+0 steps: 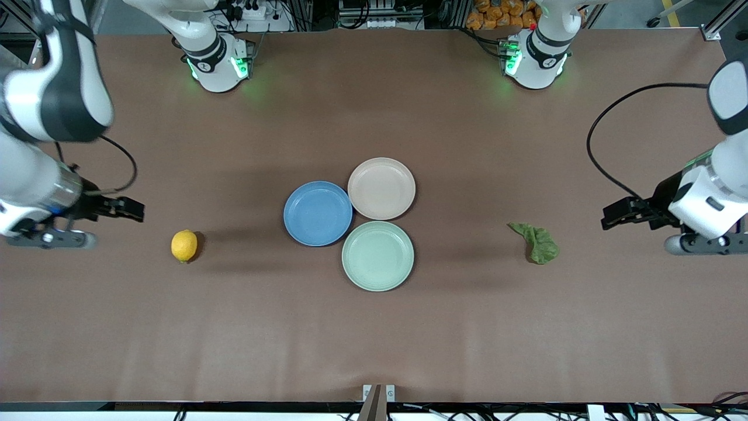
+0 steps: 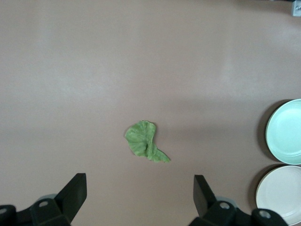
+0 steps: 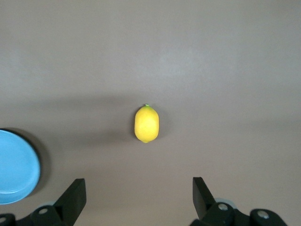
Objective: Pick lemon and lettuce from blue and beige plates
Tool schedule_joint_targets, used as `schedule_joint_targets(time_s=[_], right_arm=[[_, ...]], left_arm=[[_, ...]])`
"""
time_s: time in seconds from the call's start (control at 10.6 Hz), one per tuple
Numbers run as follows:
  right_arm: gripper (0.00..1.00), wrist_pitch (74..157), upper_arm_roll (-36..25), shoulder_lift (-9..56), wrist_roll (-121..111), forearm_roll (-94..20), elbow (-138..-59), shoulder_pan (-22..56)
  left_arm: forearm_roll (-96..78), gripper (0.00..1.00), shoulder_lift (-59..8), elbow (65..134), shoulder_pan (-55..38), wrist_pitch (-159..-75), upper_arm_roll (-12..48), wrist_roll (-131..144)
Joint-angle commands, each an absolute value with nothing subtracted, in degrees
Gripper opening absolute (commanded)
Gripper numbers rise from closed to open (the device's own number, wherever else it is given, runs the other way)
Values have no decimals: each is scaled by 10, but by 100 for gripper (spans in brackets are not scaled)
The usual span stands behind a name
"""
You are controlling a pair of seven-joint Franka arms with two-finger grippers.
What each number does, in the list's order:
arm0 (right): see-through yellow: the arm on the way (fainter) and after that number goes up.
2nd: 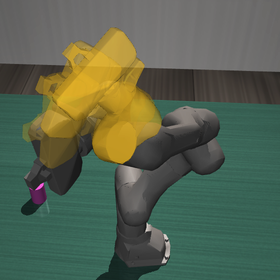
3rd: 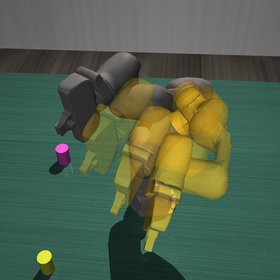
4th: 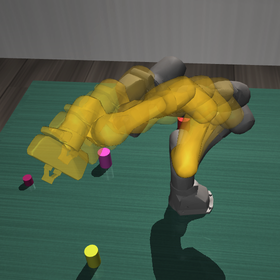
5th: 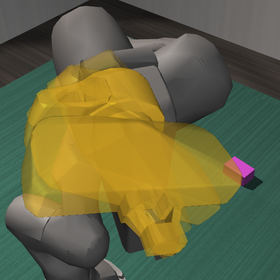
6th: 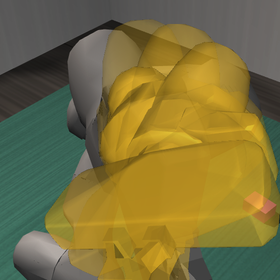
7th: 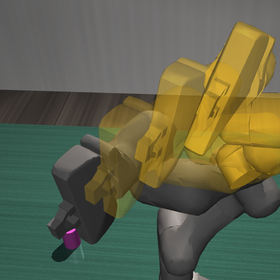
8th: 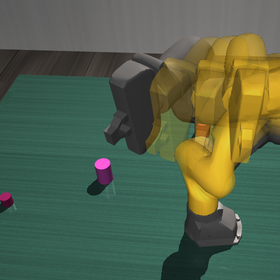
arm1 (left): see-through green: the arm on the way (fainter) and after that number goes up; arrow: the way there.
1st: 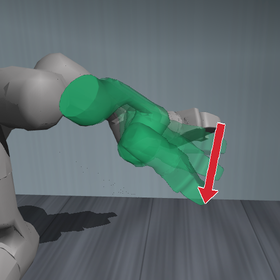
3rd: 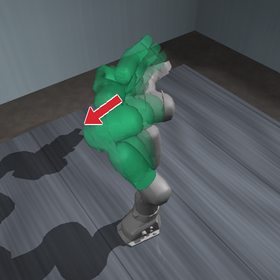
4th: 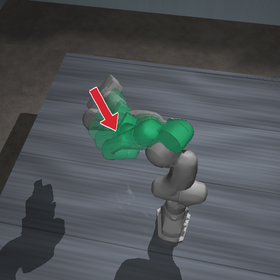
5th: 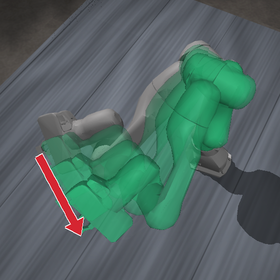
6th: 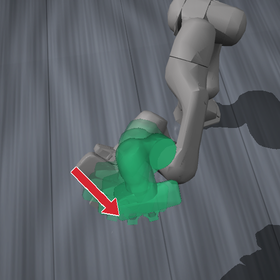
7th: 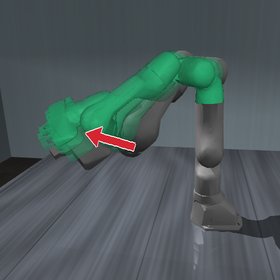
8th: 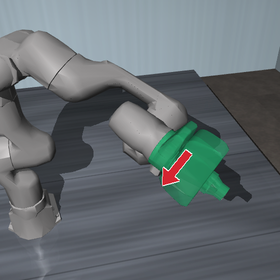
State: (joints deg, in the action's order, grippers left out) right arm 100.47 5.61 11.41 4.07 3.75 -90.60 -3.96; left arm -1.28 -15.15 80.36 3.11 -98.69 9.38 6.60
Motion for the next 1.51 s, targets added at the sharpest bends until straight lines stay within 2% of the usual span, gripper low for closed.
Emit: schedule_joint_targets(time_s=[0.0, 0.28, 0.47, 1.04, 1.42], right_arm=[[100, 970, 53, 85, 39, 18, -873, -38], [100, 930, 53, 76, 40, 4, -824, -39], [100, 921, 52, 67, 40, 4, -818, -39], [100, 884, 54, 46, 38, 0, -817, -53], [100, 868, 52, 25, 38, -4, -823, -53]], left_arm=[[-3, 100, -123, 814, 33, -950, 97, 65], [-4, 100, -99, 814, 34, -930, 96, 65], [-7, 100, -75, 815, 35, -926, 94, 65], [-3, 100, -59, 814, 31, -888, 96, 65], [-4, 100, -59, 812, 28, -869, 55, 64]])
